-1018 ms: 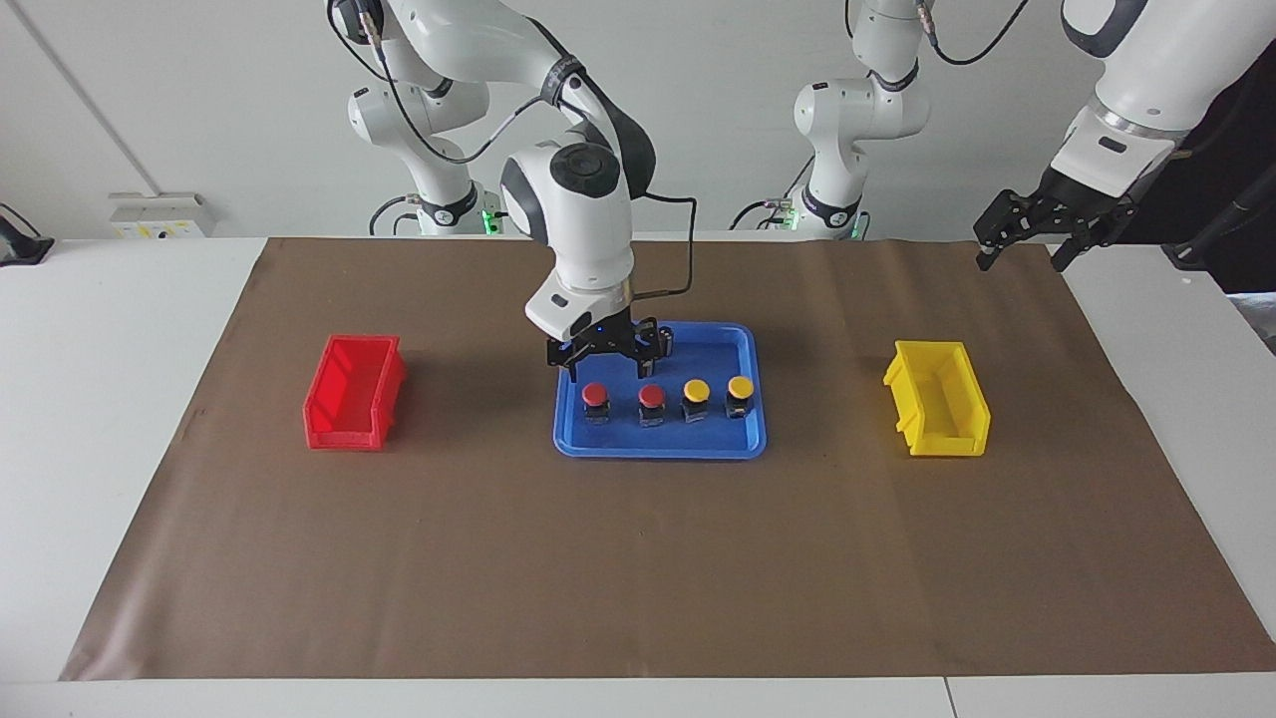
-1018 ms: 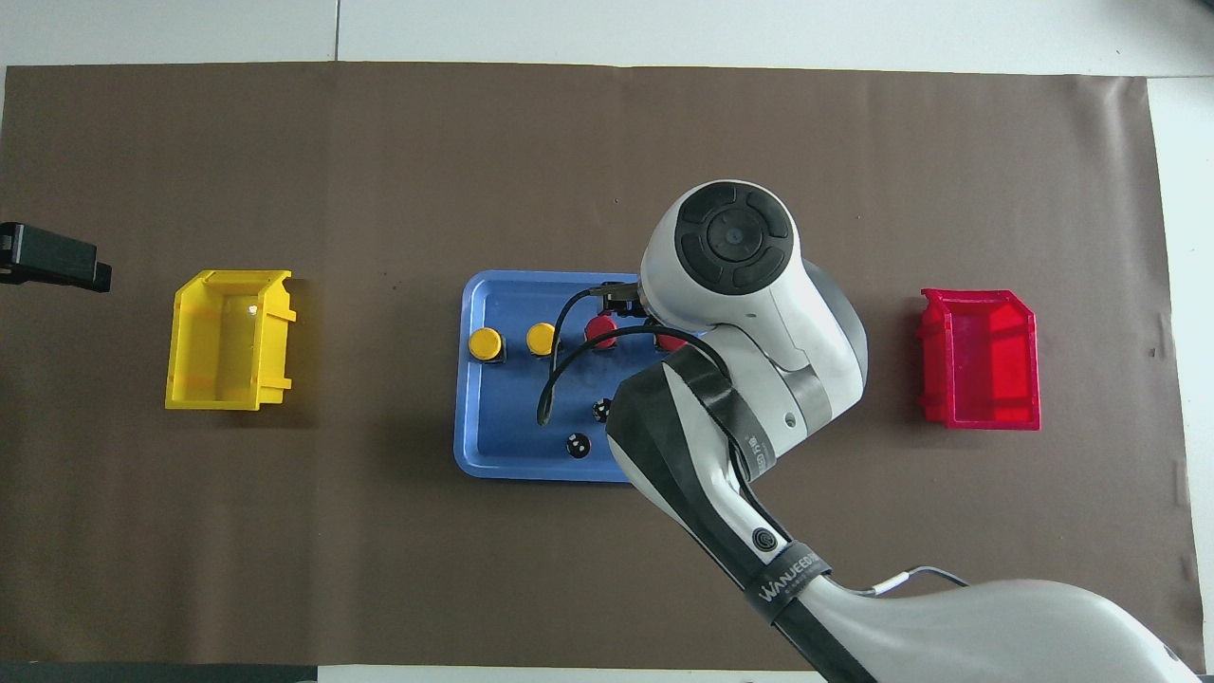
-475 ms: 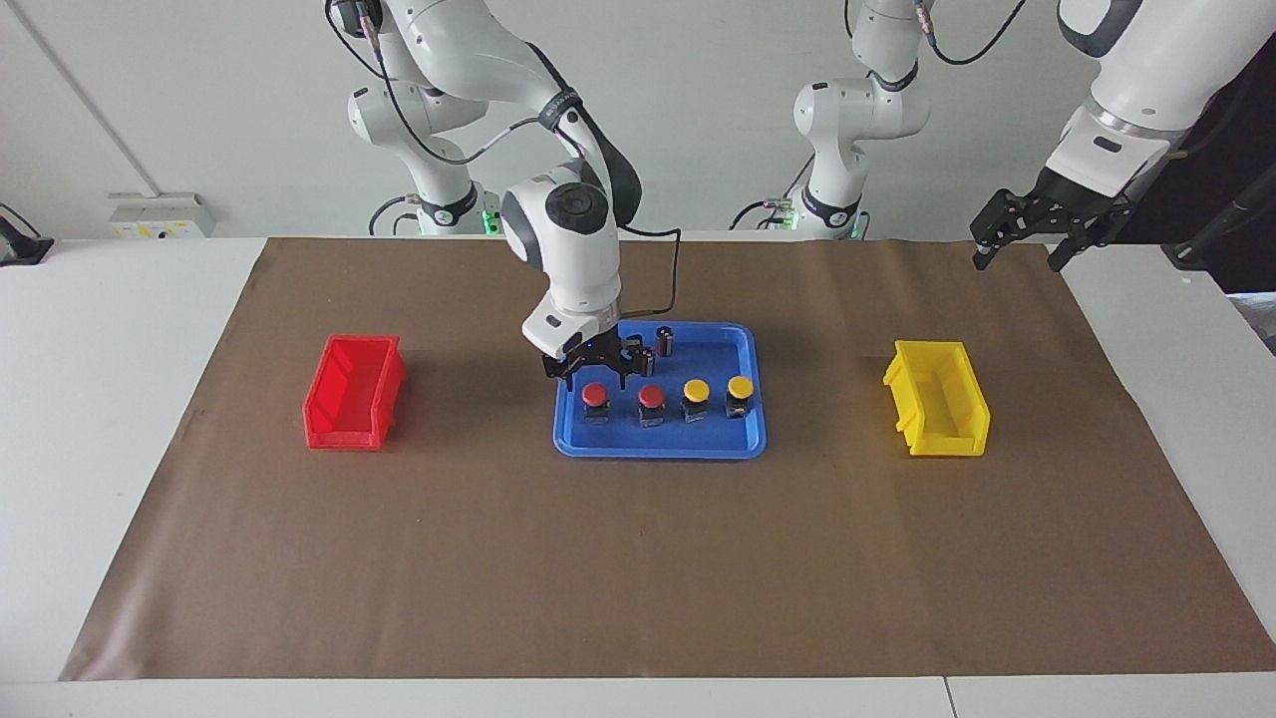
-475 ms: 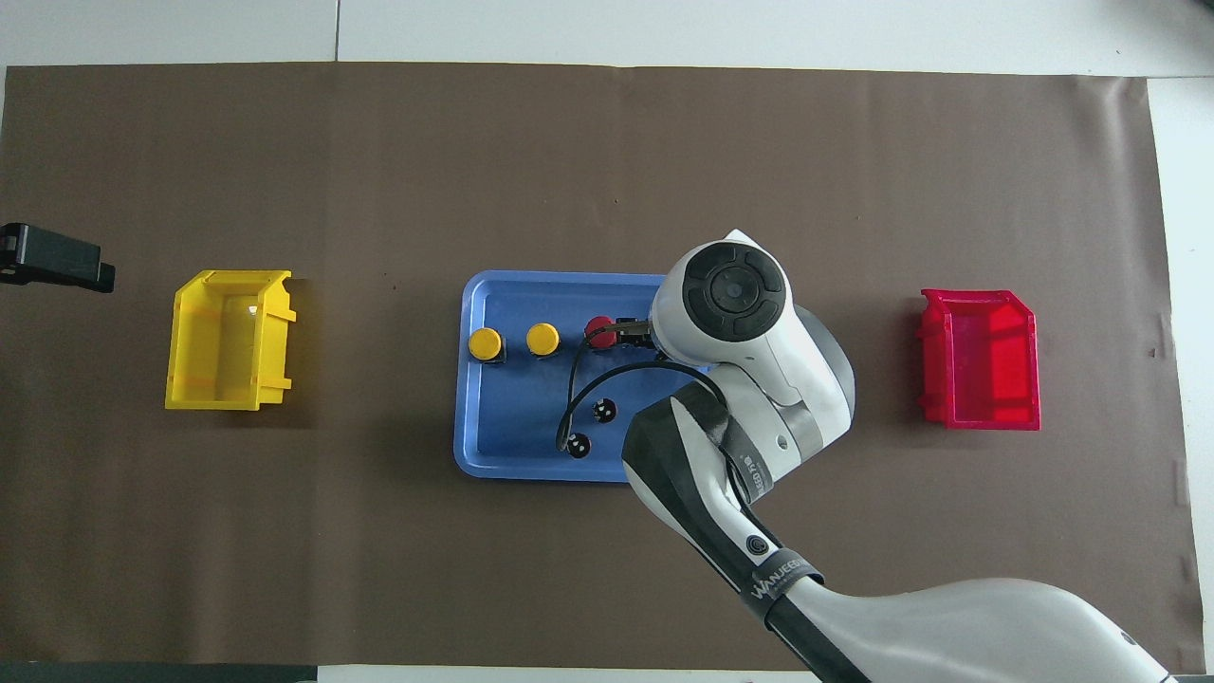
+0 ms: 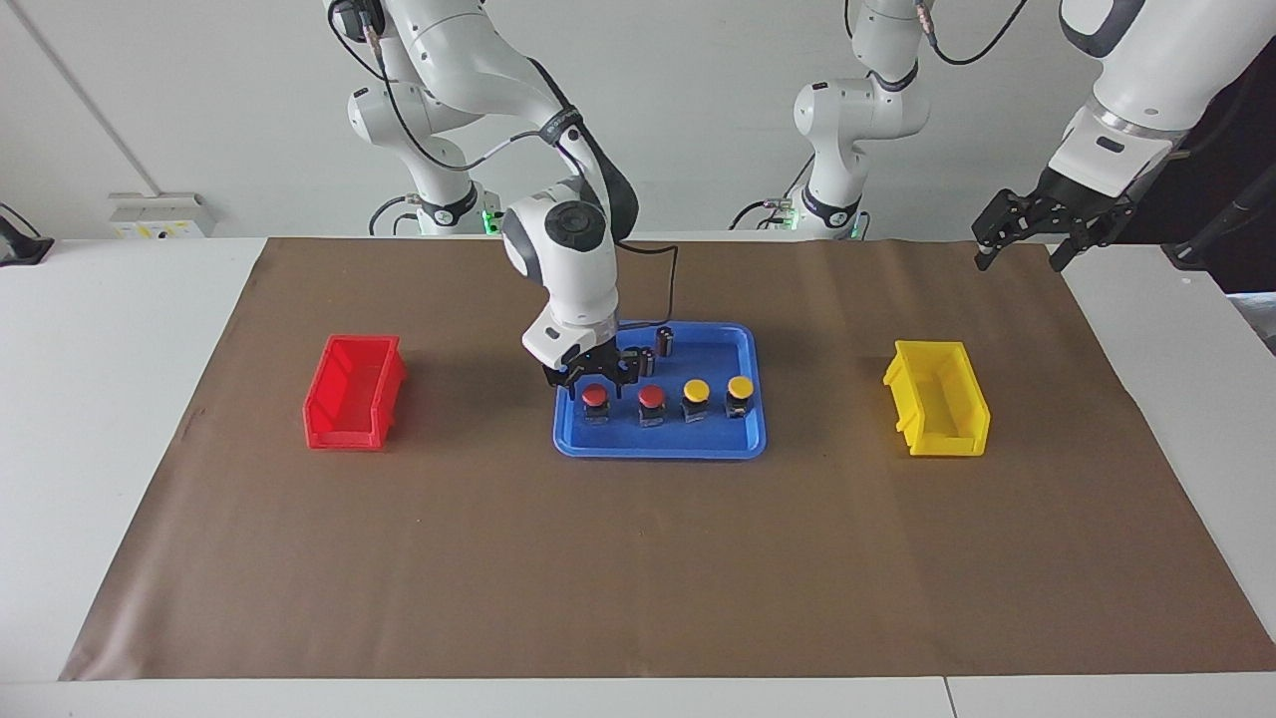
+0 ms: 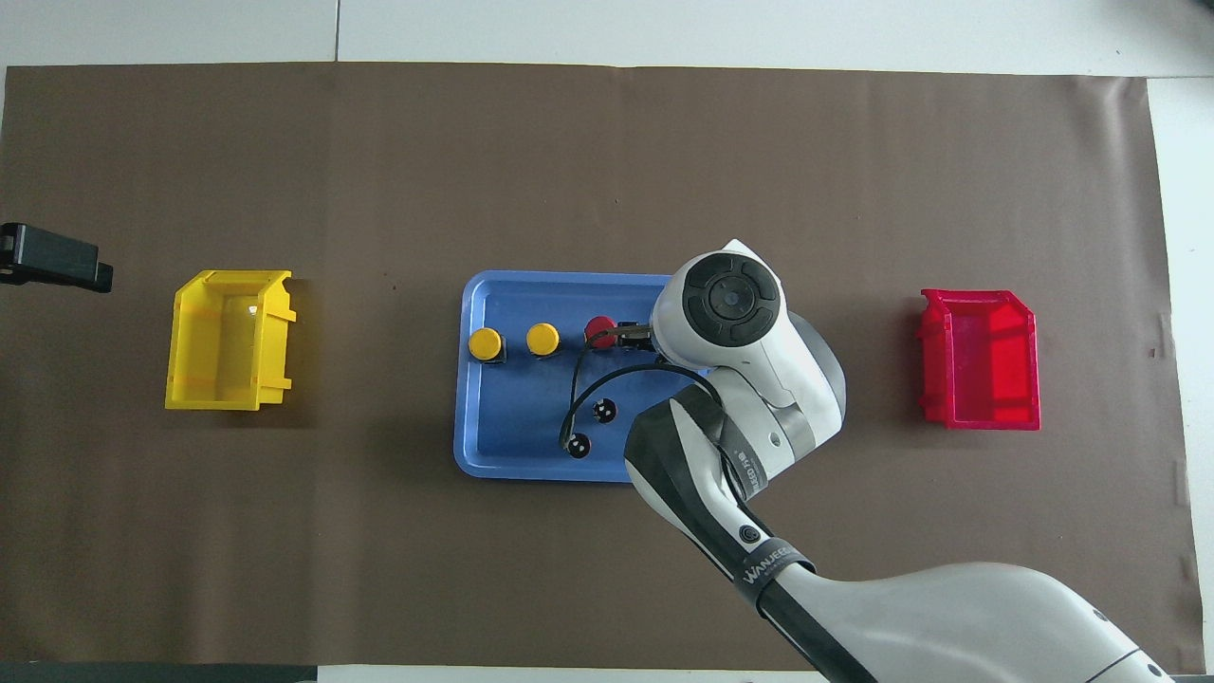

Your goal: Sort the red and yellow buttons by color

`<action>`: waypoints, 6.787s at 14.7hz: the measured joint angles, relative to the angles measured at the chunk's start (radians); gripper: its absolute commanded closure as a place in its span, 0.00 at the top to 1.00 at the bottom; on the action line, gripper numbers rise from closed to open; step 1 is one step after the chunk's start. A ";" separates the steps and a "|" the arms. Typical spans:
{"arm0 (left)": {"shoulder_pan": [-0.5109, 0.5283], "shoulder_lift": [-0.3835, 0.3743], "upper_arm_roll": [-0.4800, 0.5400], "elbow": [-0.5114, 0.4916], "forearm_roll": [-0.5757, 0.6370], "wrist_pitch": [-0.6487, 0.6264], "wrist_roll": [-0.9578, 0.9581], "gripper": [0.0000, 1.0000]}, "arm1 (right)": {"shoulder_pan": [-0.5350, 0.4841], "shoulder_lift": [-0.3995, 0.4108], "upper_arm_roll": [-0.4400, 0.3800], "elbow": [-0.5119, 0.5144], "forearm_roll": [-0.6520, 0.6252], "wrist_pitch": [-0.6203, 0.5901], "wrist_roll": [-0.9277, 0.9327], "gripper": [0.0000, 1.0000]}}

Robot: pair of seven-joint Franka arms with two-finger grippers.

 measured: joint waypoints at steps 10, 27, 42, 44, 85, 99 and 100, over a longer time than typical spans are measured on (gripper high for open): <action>-0.037 -0.041 -0.022 -0.159 -0.002 0.196 -0.094 0.95 | -0.116 -0.065 -0.006 0.217 -0.001 -0.316 -0.155 0.09; -0.468 0.167 -0.042 -0.497 -0.003 0.709 -0.608 0.78 | -0.664 -0.457 -0.004 -0.426 0.087 -0.057 -0.950 0.09; -0.460 0.184 -0.036 -0.537 -0.003 0.797 -0.607 0.74 | -0.665 -0.438 -0.006 -0.516 0.088 0.089 -0.944 0.82; -0.461 0.194 -0.036 -0.537 -0.003 0.802 -0.607 0.34 | -0.665 -0.433 -0.005 -0.450 0.088 0.008 -0.945 0.90; 0.015 0.017 0.037 -0.674 0.036 0.649 0.028 0.76 | 0.081 0.148 0.022 0.233 -0.040 -0.056 0.136 0.60; -0.040 0.026 0.002 0.029 0.018 -0.010 0.003 1.00 | -0.167 -0.033 0.002 0.333 -0.034 -0.427 -0.296 0.10; -0.064 0.028 0.000 0.018 0.009 0.024 -0.043 1.00 | -0.256 -0.094 0.001 0.282 -0.010 -0.437 -0.424 0.10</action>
